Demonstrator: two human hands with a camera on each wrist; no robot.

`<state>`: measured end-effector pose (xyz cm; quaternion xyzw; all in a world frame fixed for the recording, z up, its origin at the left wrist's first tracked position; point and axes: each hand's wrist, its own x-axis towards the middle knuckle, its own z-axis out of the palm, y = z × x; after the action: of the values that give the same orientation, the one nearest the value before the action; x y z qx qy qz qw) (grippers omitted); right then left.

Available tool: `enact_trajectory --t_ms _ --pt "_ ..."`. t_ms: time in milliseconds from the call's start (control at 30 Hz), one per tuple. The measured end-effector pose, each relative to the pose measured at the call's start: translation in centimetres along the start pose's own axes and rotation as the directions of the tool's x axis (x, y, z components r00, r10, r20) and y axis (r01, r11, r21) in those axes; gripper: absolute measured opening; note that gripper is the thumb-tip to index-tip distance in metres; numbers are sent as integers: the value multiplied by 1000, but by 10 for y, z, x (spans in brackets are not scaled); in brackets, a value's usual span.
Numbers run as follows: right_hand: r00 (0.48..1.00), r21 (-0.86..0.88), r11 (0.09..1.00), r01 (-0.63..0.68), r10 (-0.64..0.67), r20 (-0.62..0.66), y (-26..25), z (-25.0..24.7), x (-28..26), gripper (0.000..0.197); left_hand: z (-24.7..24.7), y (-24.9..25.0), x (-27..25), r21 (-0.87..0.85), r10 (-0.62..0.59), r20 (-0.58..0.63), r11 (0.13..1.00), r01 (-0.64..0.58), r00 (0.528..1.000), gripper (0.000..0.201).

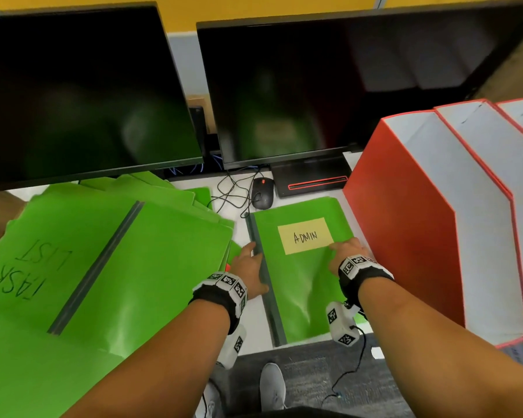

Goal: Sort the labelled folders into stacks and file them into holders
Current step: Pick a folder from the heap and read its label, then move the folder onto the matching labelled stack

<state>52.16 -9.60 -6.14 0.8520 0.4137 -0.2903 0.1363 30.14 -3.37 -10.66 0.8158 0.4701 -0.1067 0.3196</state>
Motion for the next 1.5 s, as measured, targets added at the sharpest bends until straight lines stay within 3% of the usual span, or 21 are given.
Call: enact_trajectory --t_ms 233,367,700,1067,1267,1433,1500 --pt "999 28 999 -45 45 11 -2 -2 8 51 -1 -1 5 -59 2 -7 998 -3 1000 79" --pt "997 123 992 -29 37 -69 -10 3 9 53 -9 -5 -1 -122 -1 -31 993 -3 1000 77" --pt "965 209 946 248 -223 -137 -82 2 0 39 -47 -37 -41 -226 -183 -183 964 139 966 61" --pt "893 263 854 449 -430 -130 -174 21 -43 34 -79 -135 -108 -254 -410 -285 904 344 866 63" --pt "903 221 875 430 -419 -99 -212 50 -66 36 -82 -194 -138 -227 -538 -286 842 490 793 75" --pt "967 161 953 255 -254 -29 -223 66 -75 36 -80 -233 -155 -202 -630 -233 776 597 740 92" --pt "978 130 970 207 -209 -2 -227 70 -80 22 -79 -245 -159 -168 -632 -211 775 610 745 98"
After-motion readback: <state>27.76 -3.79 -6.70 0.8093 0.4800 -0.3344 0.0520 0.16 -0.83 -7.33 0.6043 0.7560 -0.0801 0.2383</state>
